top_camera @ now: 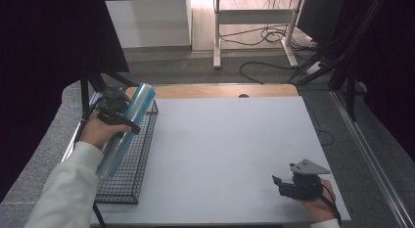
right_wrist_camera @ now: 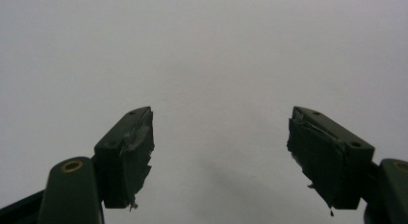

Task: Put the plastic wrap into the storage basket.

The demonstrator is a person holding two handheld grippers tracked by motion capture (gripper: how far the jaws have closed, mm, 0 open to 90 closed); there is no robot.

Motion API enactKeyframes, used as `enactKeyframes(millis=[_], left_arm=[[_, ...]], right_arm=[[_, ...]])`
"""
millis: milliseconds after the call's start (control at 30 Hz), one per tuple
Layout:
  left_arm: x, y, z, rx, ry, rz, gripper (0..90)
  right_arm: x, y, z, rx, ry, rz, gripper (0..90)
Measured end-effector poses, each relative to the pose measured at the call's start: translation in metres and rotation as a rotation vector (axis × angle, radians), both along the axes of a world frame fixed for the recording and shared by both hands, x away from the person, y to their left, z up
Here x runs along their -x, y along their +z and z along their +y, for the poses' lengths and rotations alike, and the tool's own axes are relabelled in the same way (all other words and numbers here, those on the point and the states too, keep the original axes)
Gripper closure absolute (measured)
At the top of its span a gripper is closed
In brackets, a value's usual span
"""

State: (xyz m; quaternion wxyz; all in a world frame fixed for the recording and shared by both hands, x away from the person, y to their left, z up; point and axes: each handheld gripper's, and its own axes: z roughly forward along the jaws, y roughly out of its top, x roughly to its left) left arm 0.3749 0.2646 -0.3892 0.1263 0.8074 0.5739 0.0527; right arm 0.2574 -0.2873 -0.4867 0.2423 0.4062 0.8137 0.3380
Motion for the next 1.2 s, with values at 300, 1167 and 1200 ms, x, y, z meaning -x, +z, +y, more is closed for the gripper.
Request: enactKeyframes(millis=[300,1167,1200], left_arm=[[0.0,-0.012,0.01,-0.005,0.032,0.022,31.8],[-0.01,-0.078,0.019,-0.012,0.137,0.098,31.6],[-0.011,-0.083,0.017,-0.016,0.153,0.093,31.6]], right_arm=[[0.0,0.0,-0.001,0.003,0.0,0.001,24.5],[0.0,-0.003,0.0,0.014,0.004,0.007,24.3],[0.0,-0.003,0.0,0.015,0.003,0.007,24.2]])
